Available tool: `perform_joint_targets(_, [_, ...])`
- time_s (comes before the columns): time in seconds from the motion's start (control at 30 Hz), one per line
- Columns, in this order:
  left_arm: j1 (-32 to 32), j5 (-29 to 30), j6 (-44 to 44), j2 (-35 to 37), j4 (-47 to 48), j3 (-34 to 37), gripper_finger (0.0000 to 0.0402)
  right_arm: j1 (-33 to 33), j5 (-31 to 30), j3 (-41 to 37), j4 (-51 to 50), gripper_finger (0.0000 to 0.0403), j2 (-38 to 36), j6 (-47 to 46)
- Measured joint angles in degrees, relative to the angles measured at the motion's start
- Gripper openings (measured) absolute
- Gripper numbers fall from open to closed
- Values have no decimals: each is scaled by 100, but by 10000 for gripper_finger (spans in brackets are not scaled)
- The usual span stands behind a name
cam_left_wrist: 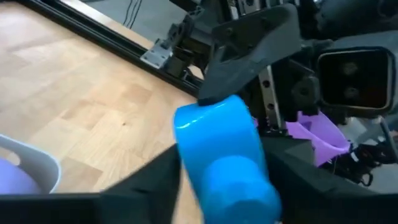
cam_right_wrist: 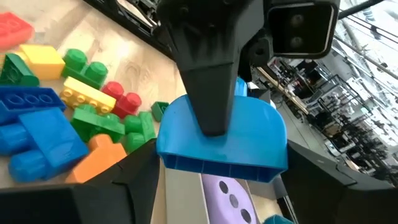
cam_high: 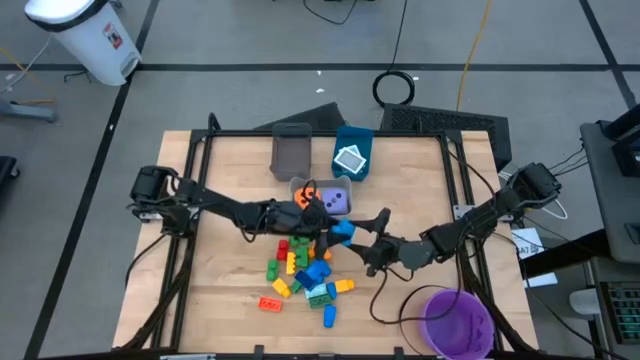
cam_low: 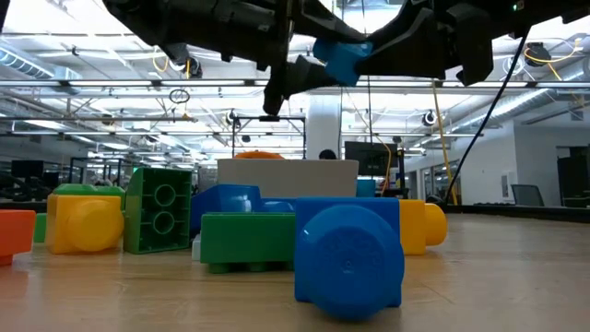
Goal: Pick & Place Toys
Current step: Put the blue game piece into the black bin
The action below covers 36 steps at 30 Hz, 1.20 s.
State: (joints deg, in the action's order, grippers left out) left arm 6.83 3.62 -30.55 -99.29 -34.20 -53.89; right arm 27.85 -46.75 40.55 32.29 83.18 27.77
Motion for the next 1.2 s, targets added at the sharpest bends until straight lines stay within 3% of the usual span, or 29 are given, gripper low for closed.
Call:
perform_joint_targets(0.1, [-100, -122, 55, 0, 12, 0, 140, -4, -62, -1, -25, 269, 2, 131])
perform_joint_targets(0.3, [-416, -272, 616, 412, 535, 9, 138, -16, -101, 3, -1, 307, -50, -532])
perform_joint_targets(0.37, [-490, -31, 799, 631, 779, 13, 138, -17, -191, 13, -56, 313, -88, -636])
perform_joint_targets(0.53, [-881, 1223, 1138, 1296, 1504, 5, 137, 24, -368, -10, -465, 317, -285, -693])
perform_joint_targets(0.8, [-2276, 1294, 910, 1711, 2062, 444, 137, -372, -321, -3, -953, 317, -942, -1021])
perform_joint_targets(0.97, [-3090, 1276, 449, 1492, 2130, 854, 137, -958, 363, 0, -1177, 317, -1275, -1362])
perform_joint_targets(1.2, [-3780, 1252, 300, 847, 2061, 896, 137, -1534, 1097, -4, -1776, 318, -1278, -1728])
